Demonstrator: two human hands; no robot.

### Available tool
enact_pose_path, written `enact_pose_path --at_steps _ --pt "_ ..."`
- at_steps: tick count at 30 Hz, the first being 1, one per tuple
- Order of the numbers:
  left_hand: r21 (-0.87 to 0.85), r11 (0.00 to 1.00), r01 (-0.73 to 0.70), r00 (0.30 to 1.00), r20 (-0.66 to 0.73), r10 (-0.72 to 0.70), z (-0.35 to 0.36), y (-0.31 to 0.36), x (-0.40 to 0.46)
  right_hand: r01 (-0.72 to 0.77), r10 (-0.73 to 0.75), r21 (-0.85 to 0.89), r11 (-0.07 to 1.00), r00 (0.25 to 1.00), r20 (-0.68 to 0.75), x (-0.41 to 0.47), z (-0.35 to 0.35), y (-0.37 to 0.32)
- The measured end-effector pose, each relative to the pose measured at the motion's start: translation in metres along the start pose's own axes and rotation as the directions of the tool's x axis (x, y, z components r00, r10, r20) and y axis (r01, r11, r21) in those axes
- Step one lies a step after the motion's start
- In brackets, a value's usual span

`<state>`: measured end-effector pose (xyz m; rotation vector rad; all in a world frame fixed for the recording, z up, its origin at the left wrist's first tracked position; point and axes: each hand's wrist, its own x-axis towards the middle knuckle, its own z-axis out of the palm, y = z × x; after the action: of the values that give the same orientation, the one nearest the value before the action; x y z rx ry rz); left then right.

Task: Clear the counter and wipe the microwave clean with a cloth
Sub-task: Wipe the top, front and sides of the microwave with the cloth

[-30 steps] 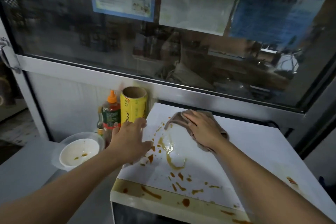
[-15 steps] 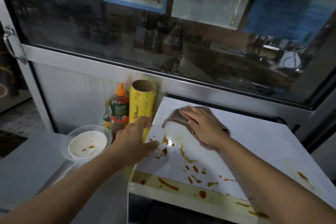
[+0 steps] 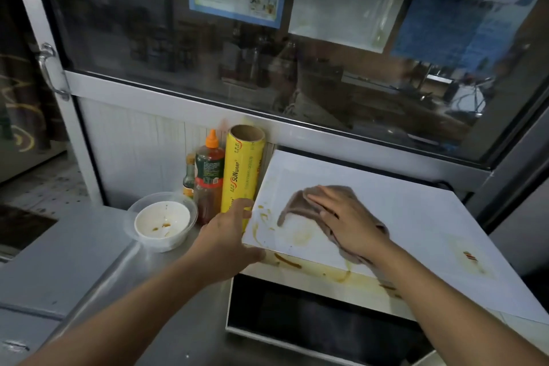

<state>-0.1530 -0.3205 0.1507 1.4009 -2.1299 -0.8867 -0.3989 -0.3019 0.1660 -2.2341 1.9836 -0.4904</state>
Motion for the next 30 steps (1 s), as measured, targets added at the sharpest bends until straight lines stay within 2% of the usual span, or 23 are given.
enact_pose_path --at_steps 2,4,9,11,16,18,21,25,27,30 --pt "-0.029 1.000 0.006 1.000 0.001 -0.006 0.000 -0.001 0.001 -0.026 0.025 -0.047 0.999 0.999 -0.024 0.019 0.007 -0.018" --pt "-0.051 0.999 0.009 1.000 0.003 -0.009 0.000 -0.002 0.000 0.010 -0.011 -0.018 1.000 0.999 -0.031 0.024 0.018 -0.043" --pt "-0.058 0.998 0.018 1.000 -0.025 -0.019 0.001 -0.008 -0.015 0.214 -0.217 0.106 0.971 0.976 0.015 -0.025 0.029 -0.067" --pt "-0.063 0.998 -0.014 1.000 -0.024 0.013 0.000 -0.015 -0.022 0.187 -0.195 0.116 0.975 0.979 0.055 -0.037 0.019 -0.053" --pt "-0.092 0.995 -0.038 0.999 -0.026 0.035 -0.005 -0.023 -0.029 -0.003 0.003 -0.035 0.999 1.000 -0.006 0.000 0.013 -0.057" --pt "-0.072 0.997 -0.026 0.999 -0.027 0.024 -0.006 -0.025 -0.031 0.022 -0.023 -0.047 0.999 1.000 -0.007 0.009 0.024 -0.077" --pt "-0.029 0.999 -0.013 0.999 -0.037 0.012 -0.006 -0.027 -0.036 0.143 -0.143 -0.012 0.990 0.990 -0.017 -0.013 0.039 -0.097" --pt "-0.020 0.999 -0.026 0.999 -0.044 0.025 -0.005 -0.024 -0.039 0.257 -0.254 -0.094 0.962 0.966 0.037 -0.054 0.038 -0.092" --pt "-0.005 0.999 -0.051 0.998 -0.036 0.051 -0.004 -0.020 -0.040 0.244 -0.240 -0.103 0.964 0.969 0.051 -0.067 0.029 -0.079" --pt "0.012 0.997 -0.070 0.997 -0.026 0.071 -0.002 -0.017 -0.041 0.172 -0.177 -0.156 0.973 0.984 -0.023 -0.085 0.020 -0.059"
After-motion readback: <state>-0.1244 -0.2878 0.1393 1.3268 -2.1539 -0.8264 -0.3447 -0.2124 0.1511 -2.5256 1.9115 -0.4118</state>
